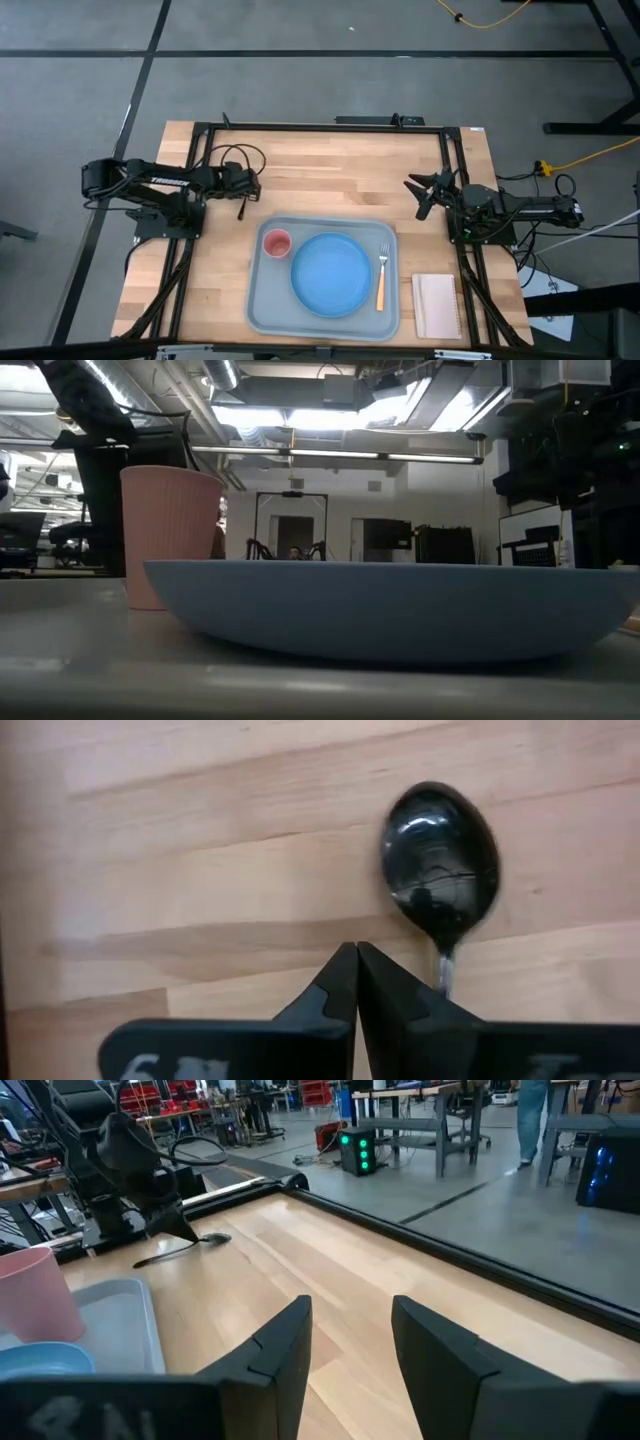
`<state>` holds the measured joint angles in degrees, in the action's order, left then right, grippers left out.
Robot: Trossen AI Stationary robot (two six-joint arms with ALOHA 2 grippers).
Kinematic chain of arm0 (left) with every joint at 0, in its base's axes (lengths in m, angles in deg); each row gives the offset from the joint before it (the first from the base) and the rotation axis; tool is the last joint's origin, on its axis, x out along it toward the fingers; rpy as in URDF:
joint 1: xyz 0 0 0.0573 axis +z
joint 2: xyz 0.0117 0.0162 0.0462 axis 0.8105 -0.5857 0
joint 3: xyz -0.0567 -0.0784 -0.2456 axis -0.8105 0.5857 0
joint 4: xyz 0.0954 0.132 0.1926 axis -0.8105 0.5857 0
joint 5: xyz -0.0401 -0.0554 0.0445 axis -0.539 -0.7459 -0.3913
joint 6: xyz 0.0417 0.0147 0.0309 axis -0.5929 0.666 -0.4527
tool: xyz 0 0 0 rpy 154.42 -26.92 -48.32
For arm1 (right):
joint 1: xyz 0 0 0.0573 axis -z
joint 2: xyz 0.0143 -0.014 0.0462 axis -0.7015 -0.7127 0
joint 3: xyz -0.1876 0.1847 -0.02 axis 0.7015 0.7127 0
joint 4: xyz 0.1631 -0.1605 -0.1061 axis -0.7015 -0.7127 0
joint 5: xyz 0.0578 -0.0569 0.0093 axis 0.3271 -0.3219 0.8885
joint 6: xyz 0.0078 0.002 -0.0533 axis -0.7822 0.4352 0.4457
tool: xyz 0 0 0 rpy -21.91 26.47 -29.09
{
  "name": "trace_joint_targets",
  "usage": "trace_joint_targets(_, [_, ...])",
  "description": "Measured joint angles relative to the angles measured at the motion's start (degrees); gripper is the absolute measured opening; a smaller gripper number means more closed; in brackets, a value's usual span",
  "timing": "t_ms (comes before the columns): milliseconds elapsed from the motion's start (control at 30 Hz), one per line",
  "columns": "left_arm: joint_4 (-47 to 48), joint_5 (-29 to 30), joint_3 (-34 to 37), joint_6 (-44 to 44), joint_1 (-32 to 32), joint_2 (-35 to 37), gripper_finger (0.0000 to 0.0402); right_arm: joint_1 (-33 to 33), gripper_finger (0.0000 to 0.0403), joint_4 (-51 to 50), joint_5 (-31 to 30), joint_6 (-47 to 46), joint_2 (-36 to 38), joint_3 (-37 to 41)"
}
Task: Pick and place plate/cup/fork/spoon on tray
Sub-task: Put the black spoon on the gray tray on the left of the blue plate
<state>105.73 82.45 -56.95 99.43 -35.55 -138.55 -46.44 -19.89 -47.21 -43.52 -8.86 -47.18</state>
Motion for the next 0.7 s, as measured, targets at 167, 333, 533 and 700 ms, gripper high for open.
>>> trace_joint_targets(167, [0.0,-1.5,0.0,-1.1,1.6,0.0,0.0,0.0,0.0145,0.0,0.0,0.0,0.0,0.0])
trace_joint_targets(333, [-1.2,-2.6,-0.1,-3.3,2.5,-0.7,0.0,0.0,0.0145,0.0,0.0,0.0,0.0,0.0])
trace_joint_targets(533, [-3.2,-2.6,-0.1,-3.3,2.6,-0.8,0.0,0.0,0.0145,0.0,0.0,-0.2,0.0,0.0])
trace_joint_targets(700, [-8.1,-4.1,-0.1,-3.6,2.5,-0.9,0.0,0.0,0.0145,0.0,0.0,-0.2,0.0,0.0])
